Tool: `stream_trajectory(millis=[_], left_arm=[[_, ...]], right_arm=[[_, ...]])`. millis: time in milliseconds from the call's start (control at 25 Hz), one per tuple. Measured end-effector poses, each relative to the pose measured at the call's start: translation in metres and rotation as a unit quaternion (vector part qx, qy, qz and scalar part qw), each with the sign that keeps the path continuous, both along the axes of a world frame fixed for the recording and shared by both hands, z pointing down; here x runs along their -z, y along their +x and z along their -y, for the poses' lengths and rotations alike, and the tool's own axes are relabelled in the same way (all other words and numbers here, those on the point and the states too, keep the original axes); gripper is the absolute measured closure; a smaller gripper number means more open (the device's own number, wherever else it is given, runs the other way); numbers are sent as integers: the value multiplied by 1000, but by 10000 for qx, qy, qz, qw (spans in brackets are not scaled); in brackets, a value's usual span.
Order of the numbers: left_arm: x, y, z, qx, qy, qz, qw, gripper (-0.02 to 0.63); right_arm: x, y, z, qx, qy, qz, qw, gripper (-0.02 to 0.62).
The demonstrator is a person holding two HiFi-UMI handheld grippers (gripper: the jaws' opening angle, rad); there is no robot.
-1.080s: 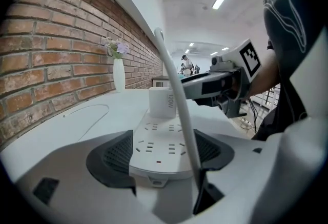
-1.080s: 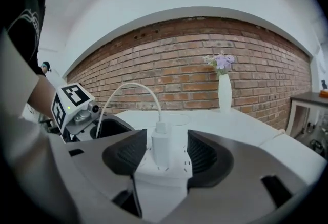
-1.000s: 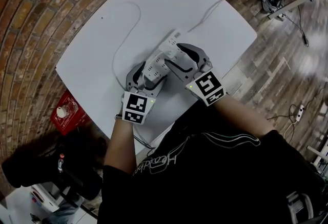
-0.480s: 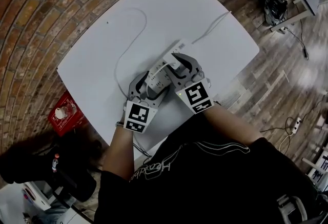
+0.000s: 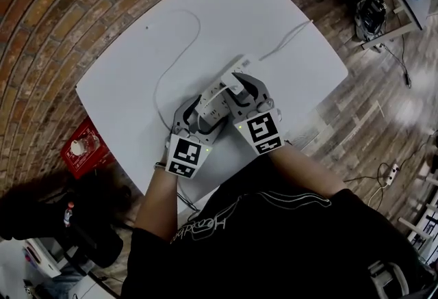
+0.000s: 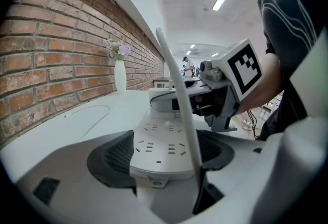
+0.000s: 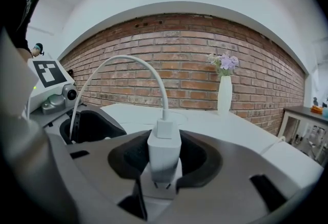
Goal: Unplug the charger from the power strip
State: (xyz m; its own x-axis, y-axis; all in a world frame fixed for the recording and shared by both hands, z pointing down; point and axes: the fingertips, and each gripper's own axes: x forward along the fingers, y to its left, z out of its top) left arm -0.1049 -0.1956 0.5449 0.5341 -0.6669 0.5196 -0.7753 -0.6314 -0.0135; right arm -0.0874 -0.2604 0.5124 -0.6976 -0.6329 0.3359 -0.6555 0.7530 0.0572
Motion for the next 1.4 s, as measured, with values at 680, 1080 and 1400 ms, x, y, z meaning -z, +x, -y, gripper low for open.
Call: stream_trajectory(millis=[680, 1080, 1400], left_arm=[[-1, -1, 0, -12, -25, -8, 10000, 256], [0, 1, 0, -40, -73, 63, 9999, 256], [-1, 2, 0, -30, -120, 147, 9998, 256]], right_arm=[[3, 3, -1, -104, -277, 154, 9994, 476], [6, 5, -4, -193, -218, -187, 9994, 476], [6, 10, -2, -153, -609, 76, 9980, 474]])
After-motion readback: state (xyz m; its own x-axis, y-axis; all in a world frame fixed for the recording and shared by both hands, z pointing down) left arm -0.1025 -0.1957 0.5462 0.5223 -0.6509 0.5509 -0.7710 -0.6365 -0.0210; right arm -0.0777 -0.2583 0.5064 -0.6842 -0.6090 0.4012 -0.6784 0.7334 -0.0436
